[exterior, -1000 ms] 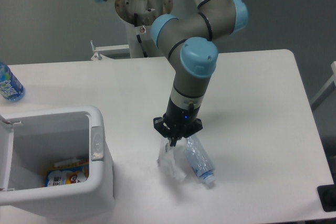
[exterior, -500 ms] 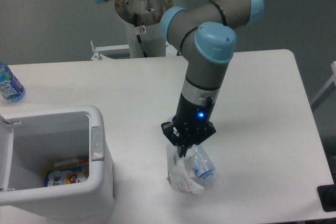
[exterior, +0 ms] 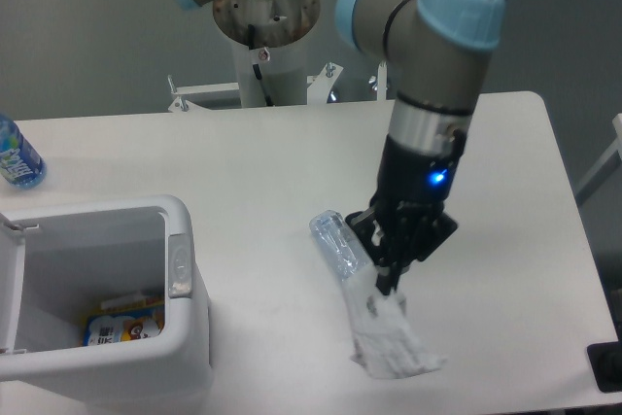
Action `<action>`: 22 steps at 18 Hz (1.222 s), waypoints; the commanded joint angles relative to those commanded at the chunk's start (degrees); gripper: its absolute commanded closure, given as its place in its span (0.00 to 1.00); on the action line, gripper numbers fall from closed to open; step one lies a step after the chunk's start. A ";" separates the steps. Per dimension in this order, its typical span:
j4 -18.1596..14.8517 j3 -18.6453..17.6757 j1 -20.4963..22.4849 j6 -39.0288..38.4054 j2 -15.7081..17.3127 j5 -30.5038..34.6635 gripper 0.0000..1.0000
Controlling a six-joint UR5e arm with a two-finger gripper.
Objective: Place the trash in the trash can
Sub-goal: 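Close the gripper on the plastic bag and lift it, then carry the held plastic bag over the white trash bin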
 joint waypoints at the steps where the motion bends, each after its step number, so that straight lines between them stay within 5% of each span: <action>1: 0.00 -0.09 -0.26 -0.79 0.44 0.00 1.00; 8: 0.00 -0.61 -4.56 -5.98 4.39 0.09 1.00; 12: 0.00 -4.38 -11.50 -5.81 7.64 0.44 1.00; 22: 0.00 -7.55 -23.37 -3.80 8.97 1.05 1.00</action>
